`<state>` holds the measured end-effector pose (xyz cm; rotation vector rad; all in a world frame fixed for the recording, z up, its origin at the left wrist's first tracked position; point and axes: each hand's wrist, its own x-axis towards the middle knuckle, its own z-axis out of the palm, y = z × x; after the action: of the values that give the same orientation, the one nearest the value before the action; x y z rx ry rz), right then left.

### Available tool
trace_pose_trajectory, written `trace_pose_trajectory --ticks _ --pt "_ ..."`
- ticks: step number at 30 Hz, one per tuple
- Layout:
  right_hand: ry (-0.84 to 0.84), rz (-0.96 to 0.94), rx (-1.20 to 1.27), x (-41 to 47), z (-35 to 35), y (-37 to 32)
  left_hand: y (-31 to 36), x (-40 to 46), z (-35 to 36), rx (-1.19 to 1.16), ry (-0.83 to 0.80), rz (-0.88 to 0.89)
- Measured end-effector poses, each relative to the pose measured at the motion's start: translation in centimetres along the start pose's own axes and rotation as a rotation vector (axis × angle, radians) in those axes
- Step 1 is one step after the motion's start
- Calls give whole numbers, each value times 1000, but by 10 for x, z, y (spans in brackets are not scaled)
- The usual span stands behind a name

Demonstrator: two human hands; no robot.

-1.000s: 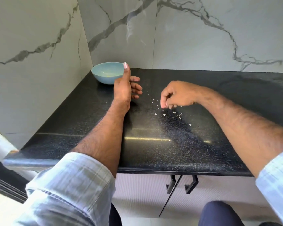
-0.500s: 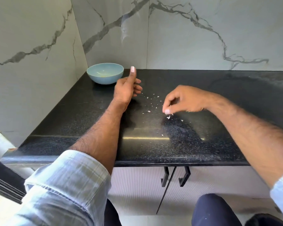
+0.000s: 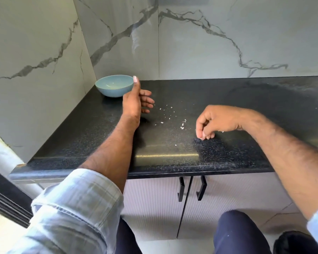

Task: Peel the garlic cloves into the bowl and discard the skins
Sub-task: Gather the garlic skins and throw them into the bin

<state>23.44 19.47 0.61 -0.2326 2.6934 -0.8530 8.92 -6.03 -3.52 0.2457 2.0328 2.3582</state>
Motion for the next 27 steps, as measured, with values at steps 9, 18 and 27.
trace_pose_trajectory --ticks 9,18,27 --pt "197 -25 216 84 21 -34 -2 -9 0 -9 11 16" --pt "-162 68 331 51 -10 0 -5 0 3 -50 82 45" --pt "144 -3 506 122 11 -29 -10 7 -2 -26 98 79"
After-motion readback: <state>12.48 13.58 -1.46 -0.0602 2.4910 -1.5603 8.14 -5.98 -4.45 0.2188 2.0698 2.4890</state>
